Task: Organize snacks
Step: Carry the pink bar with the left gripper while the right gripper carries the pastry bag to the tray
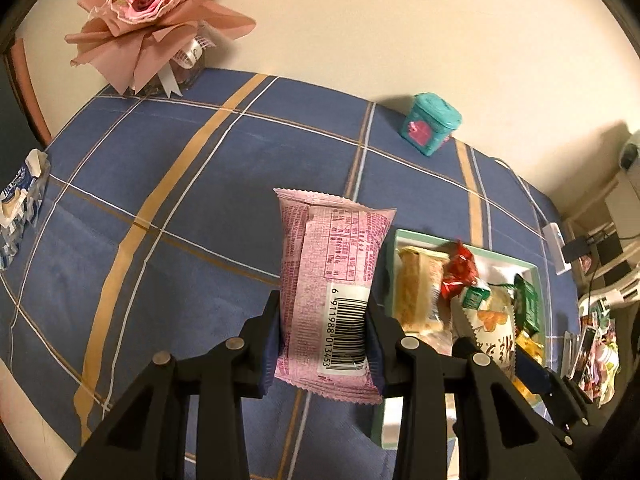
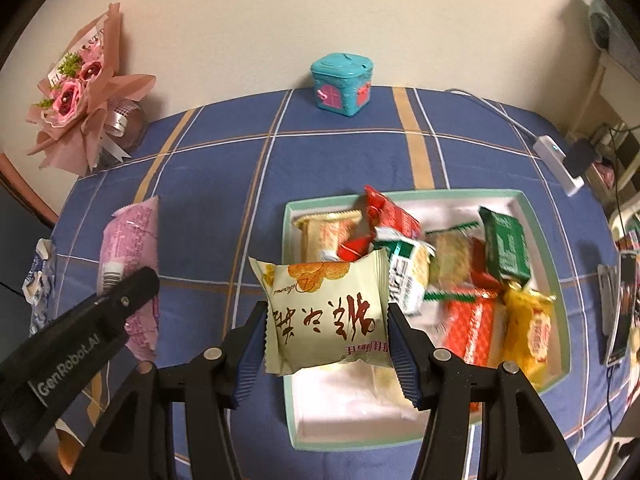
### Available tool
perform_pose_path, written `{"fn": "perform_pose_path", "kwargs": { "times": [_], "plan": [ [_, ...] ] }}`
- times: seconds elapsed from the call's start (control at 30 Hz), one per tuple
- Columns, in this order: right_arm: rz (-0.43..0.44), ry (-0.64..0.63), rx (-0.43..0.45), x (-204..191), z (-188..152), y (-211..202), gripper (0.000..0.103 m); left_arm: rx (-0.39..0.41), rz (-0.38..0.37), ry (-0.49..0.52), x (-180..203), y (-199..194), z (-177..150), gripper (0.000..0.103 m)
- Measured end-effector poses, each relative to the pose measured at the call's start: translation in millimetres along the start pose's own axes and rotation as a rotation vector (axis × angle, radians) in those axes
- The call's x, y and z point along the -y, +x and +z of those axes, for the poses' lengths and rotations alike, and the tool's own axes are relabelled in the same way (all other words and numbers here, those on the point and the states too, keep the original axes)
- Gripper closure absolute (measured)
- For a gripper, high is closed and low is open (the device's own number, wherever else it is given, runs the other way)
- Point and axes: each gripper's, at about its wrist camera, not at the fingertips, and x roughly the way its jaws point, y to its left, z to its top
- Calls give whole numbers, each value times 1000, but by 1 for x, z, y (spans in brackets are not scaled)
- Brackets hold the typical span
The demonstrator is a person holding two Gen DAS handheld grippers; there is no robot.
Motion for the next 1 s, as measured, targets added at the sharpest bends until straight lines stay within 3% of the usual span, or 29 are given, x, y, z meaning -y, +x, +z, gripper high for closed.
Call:
{"fn": "perform_pose_path", "kwargs": {
  "times": [0.37, 0.7, 1.0],
  "plan": [
    [-7, 17, 8, 18, -28, -21, 43, 6, -30, 53, 23, -16, -23, 64],
    [-17, 42, 0, 38, -28, -22, 43, 7, -39, 92, 47, -16, -29, 64],
    [-59, 162, 25, 93, -23, -32, 43, -9, -65, 177, 80, -14, -40, 64]
  ]
}}
